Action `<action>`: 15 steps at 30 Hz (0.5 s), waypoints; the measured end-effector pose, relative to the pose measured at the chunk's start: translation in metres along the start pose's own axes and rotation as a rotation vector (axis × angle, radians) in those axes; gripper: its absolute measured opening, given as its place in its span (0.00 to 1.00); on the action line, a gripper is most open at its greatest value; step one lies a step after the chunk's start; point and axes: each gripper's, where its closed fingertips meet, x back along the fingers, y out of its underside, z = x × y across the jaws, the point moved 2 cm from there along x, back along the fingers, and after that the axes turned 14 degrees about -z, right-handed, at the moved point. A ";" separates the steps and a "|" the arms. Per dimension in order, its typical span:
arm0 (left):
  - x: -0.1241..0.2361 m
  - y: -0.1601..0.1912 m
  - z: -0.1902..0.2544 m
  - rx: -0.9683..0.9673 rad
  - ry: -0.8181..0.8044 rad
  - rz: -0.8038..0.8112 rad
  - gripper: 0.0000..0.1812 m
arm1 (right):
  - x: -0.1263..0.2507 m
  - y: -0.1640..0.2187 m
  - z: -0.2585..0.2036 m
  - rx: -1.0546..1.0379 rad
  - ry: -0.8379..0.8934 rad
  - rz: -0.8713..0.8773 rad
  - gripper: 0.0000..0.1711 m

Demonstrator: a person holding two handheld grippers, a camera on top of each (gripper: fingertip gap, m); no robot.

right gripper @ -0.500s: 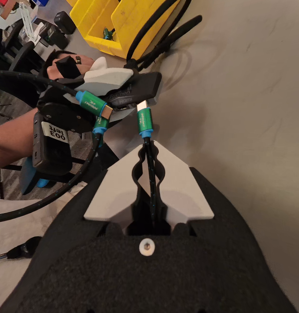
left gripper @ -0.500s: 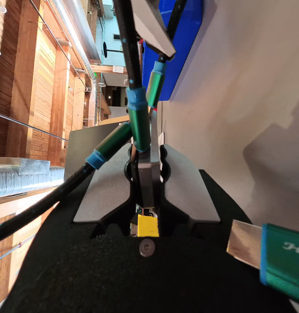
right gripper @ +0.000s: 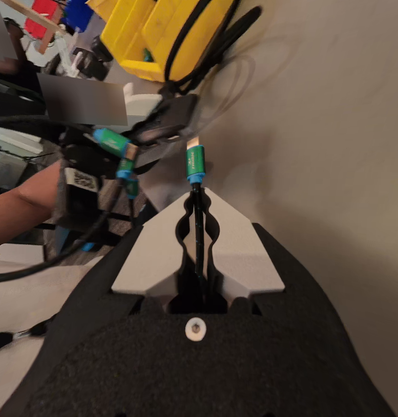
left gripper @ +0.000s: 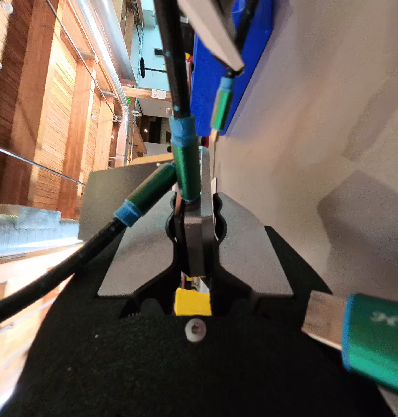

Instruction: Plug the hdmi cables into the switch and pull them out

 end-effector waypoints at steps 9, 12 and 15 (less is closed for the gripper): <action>-0.005 0.025 -0.063 0.443 0.050 0.028 0.16 | 0.045 -0.097 0.103 0.033 0.461 0.131 0.03; -0.001 0.024 -0.083 0.579 0.155 0.139 0.16 | 0.041 -0.109 0.124 0.061 0.562 0.084 0.03; -0.002 0.020 -0.090 0.614 0.220 0.249 0.16 | 0.011 -0.096 0.128 0.118 0.510 0.011 0.08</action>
